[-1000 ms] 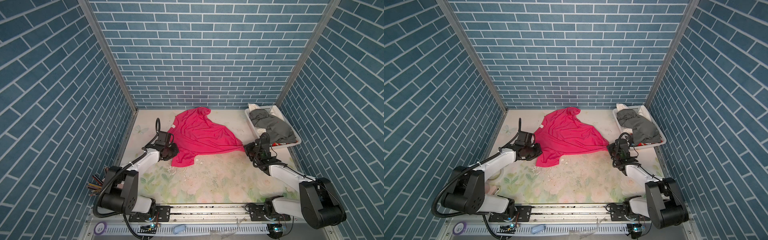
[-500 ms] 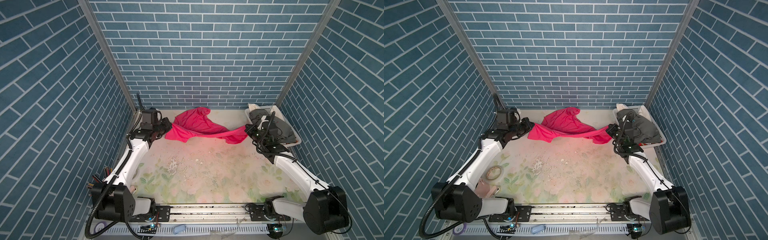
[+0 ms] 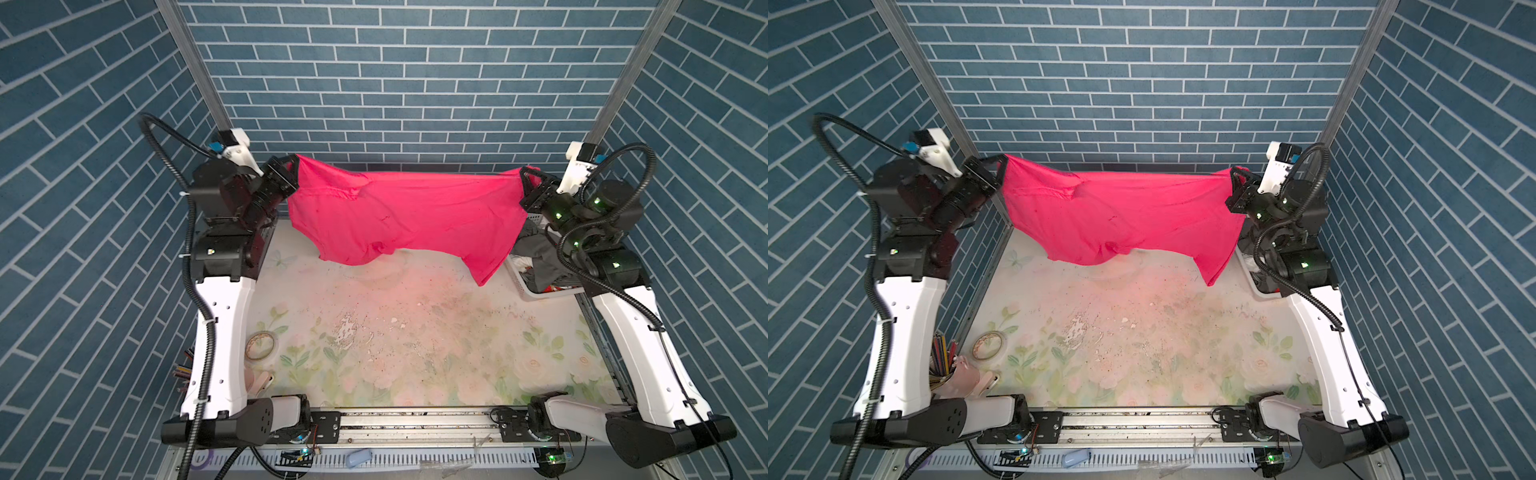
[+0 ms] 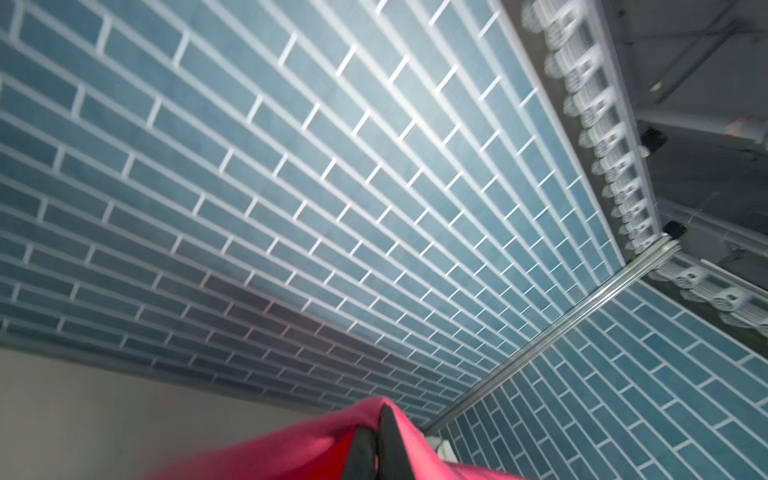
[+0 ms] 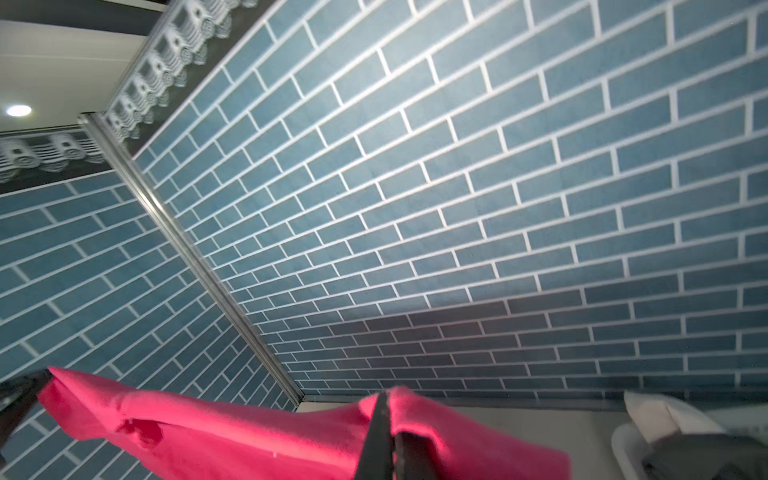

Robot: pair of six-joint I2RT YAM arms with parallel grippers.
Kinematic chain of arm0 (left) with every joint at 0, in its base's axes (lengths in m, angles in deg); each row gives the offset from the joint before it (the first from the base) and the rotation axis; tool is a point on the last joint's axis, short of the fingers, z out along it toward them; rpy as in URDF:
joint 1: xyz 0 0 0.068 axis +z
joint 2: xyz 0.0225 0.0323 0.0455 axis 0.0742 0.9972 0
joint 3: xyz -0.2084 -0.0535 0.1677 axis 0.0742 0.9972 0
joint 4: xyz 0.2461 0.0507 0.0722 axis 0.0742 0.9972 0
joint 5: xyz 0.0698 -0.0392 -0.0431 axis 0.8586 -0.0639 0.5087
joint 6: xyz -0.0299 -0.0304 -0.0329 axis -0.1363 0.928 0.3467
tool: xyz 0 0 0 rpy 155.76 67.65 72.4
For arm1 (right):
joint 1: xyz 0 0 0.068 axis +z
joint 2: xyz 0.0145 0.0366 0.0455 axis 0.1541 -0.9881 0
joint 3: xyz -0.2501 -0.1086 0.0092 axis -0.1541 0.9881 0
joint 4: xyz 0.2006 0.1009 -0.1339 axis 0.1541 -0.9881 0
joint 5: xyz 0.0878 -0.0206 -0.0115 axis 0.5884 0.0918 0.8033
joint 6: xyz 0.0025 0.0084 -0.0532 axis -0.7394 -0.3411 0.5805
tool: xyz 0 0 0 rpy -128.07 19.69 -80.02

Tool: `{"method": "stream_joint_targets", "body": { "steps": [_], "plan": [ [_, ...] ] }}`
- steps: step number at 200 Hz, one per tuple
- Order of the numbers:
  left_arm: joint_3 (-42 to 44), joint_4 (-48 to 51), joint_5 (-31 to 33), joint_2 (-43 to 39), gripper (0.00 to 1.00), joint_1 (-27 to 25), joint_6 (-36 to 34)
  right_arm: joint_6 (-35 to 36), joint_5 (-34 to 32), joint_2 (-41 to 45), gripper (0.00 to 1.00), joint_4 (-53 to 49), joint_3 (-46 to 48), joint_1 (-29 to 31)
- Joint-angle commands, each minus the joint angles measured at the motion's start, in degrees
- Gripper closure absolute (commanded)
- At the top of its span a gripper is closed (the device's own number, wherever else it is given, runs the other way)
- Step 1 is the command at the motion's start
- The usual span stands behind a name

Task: Fold and stack the t-shirts
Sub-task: 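Lift the shirt high with both grippers, spreading it between them, then lower the shirt onto the table with both grippers, laying it flat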

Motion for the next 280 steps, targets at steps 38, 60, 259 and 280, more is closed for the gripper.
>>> {"method": "stream_joint_targets", "body": {
  "steps": [38,60,259,280],
  "plan": [
    [-30.52,9.03,5.53,5.04,1.0,2.19,-2.86,7.7,7.38,1.4,1.0,-9.04,-15.84,-0.33],
    [-31.72,8.79,5.44,7.5,1.0,3.46,-2.12,7.96,6.4,-2.97,1.0,-13.62,-22.51,-0.28],
    [0.27,-4.12,4.95,43.21,1.0,1.23,-7.03,11.96,7.27,-49.59,1.0,-12.26,-16.81,-2.63],
    [-3.72,-2.11,4.52,46.58,1.0,1.22,-7.02,11.6,8.56,-51.82,1.0,-12.04,-18.67,-3.05]
  ]
}}
